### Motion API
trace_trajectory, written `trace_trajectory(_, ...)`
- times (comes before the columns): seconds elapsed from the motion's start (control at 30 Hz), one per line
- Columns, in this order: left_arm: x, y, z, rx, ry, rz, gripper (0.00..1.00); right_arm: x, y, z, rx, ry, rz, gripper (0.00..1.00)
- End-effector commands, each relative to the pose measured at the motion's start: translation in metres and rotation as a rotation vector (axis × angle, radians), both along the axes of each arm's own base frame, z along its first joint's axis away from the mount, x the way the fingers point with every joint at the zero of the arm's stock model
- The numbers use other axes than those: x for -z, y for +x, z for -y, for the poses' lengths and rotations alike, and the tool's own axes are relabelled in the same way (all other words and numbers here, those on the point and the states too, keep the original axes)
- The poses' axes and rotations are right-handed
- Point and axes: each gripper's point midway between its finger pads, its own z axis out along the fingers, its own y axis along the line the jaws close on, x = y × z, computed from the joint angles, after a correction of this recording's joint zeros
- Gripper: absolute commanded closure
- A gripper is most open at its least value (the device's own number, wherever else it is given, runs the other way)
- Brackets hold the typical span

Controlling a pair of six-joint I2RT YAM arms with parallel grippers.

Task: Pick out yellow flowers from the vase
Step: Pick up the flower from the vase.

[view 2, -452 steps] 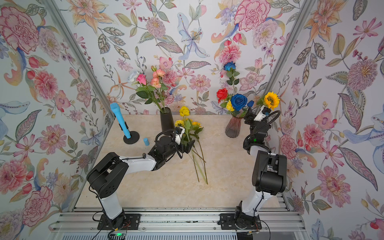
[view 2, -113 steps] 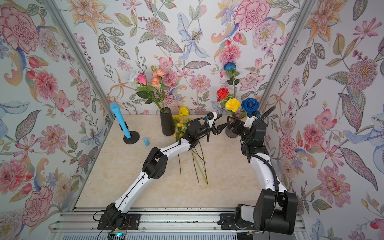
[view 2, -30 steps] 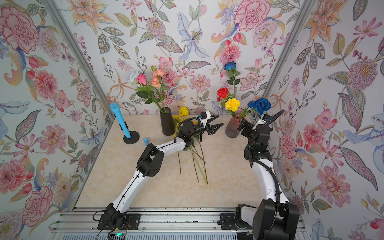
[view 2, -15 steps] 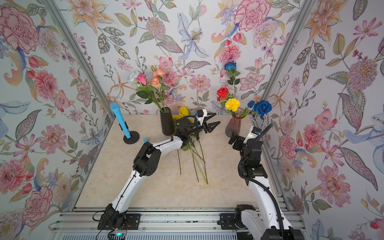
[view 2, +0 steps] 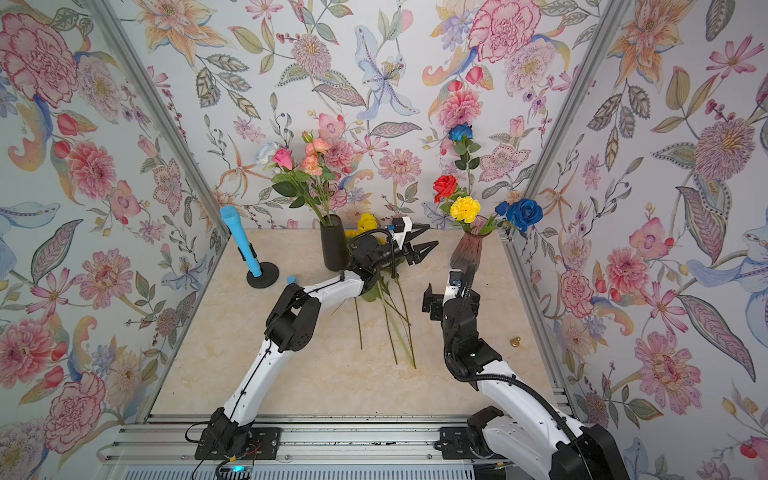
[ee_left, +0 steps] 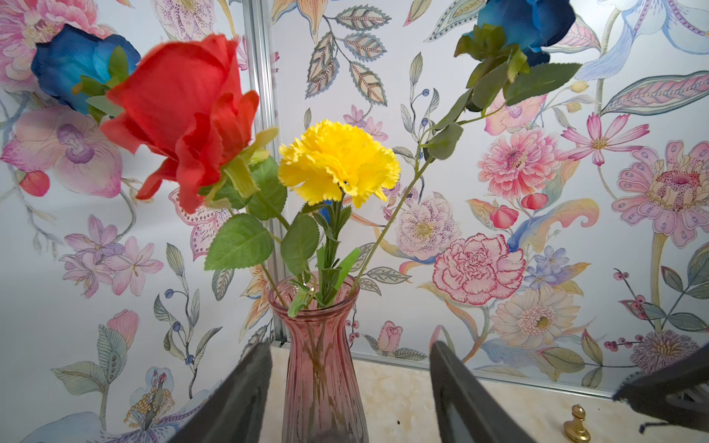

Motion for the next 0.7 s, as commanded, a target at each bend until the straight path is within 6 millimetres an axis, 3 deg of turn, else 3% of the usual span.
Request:
trace_trajectory(0.0, -0.038, -0.001, -0.018, -0.009, -0.029, 0.03, 0.33, -0.022, 0.004, 0.005, 0.078, -0.107, 0.135, 0.0)
trace_trajectory(0.23, -0.034, 0.003, -0.029, -0.05, 0.013, 0.034, 0.32, -0.041, 0.034, -0.011, 0.122, -0.244, 0.288, 0.0)
trace_trajectory(0.43, -0.03, 0.006, -0.035, -0.065, 0.033, 0.027, 0.31, -0.071, 0.062, 0.019, 0.352, -0.366, 0.45, 0.0)
trace_trajectory(0.67, -0.025, 0.01, -0.044, -0.099, 0.066, 0.032, 0.3, -0.078, 0.11, 0.059, 0.347, -0.287, 0.447, 0.0)
